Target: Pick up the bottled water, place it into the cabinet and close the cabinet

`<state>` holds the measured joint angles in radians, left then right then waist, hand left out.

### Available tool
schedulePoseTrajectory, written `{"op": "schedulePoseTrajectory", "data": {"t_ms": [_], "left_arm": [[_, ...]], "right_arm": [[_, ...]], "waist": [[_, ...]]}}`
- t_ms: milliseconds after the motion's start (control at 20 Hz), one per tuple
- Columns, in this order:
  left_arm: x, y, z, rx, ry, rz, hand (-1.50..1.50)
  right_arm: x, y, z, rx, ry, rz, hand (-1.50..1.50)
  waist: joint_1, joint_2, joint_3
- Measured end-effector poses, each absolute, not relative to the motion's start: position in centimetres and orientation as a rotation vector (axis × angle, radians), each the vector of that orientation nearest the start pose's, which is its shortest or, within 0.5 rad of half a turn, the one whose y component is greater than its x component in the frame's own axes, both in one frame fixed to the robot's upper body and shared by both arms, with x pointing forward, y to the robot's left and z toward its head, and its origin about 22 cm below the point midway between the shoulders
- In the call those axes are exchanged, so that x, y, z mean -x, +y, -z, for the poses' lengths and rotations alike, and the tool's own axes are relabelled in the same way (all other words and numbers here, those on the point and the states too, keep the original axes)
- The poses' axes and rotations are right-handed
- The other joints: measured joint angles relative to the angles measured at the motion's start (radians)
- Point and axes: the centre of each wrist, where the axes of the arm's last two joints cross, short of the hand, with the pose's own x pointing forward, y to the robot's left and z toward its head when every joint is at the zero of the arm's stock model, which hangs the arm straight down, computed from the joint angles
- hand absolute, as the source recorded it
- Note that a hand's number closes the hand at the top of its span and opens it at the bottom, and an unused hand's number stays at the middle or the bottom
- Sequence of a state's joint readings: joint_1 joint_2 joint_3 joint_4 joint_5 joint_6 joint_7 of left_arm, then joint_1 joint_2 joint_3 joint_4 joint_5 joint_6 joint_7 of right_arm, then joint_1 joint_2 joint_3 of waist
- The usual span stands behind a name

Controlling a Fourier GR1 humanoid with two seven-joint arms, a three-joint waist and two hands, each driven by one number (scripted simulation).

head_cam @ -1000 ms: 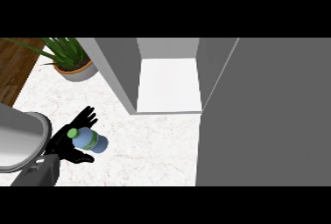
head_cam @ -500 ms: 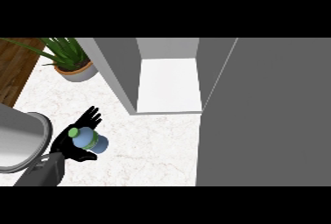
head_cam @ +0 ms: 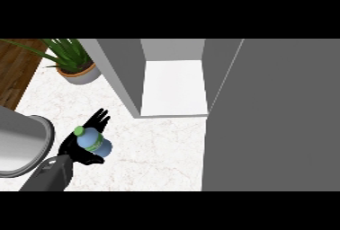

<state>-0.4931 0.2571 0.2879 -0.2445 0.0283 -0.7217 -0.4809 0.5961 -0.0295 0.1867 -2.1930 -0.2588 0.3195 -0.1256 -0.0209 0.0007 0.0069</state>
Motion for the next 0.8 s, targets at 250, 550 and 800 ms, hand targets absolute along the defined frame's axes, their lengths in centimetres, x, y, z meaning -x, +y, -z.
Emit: {"op": "schedulePoseTrajectory", "data": {"t_ms": [250,550,800], "left_arm": [[-27.9,32.2,13.0,0.565,-1.220,0.051,1.50],[-27.9,29.6,13.8,0.630,-1.196,0.060,1.50],[-27.6,29.7,13.9,0.606,-1.230,0.035,1.50]], "right_arm": [[-10.3,-23.2,-5.1,-0.409,-1.793,0.011,-1.50],[-10.4,-22.8,-5.5,-0.407,-1.795,0.009,-1.50],[-10.8,-23.1,-5.2,-0.399,-1.794,0.014,-1.50]], "waist": [[0.001,-0.001,0.001],[0.000,0.003,-0.007],[0.004,0.003,-0.008]]}}
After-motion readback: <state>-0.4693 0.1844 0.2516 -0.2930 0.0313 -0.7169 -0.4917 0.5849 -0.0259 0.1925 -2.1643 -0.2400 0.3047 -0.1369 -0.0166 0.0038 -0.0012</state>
